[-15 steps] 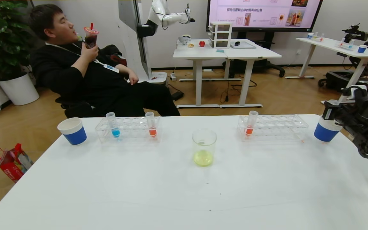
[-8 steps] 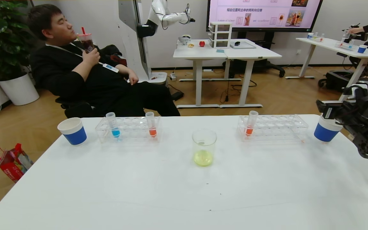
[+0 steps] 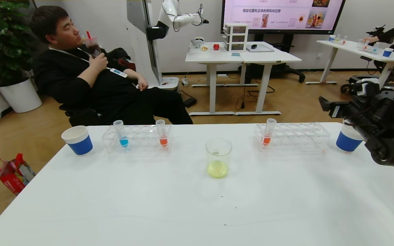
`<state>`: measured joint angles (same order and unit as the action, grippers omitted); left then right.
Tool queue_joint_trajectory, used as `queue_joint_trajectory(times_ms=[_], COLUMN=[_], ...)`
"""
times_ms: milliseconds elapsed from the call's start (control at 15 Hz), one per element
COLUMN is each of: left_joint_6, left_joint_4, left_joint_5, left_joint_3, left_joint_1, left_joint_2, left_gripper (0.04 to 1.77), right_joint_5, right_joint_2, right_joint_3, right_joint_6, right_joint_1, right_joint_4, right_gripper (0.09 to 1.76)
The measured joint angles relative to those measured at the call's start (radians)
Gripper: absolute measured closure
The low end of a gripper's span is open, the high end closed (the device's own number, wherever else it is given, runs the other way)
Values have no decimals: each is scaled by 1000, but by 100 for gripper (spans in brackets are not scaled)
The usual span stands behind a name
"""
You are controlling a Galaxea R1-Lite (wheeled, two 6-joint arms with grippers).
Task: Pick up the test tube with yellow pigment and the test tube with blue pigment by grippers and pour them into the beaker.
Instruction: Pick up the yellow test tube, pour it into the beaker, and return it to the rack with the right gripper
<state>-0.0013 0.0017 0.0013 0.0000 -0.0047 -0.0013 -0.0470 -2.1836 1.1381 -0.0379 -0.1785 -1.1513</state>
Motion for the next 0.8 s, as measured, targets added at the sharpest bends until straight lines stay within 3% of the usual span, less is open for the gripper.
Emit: queue_joint_trajectory(times_ms=[400,800], left_joint_6=[0,0], left_joint_4=[0,0], left_joint_5=[0,0], left_joint_3=[0,0], left_joint_1=[0,0], left_joint_2=[0,0], left_gripper=[6,6], right_joint_5=[15,17], right_joint_2=[168,437], right_joint_3=[-97,-169], right_joint_6=[0,-1], right_joint_1=[237,261], right_joint_4=[-2,8], right_gripper=[11,11])
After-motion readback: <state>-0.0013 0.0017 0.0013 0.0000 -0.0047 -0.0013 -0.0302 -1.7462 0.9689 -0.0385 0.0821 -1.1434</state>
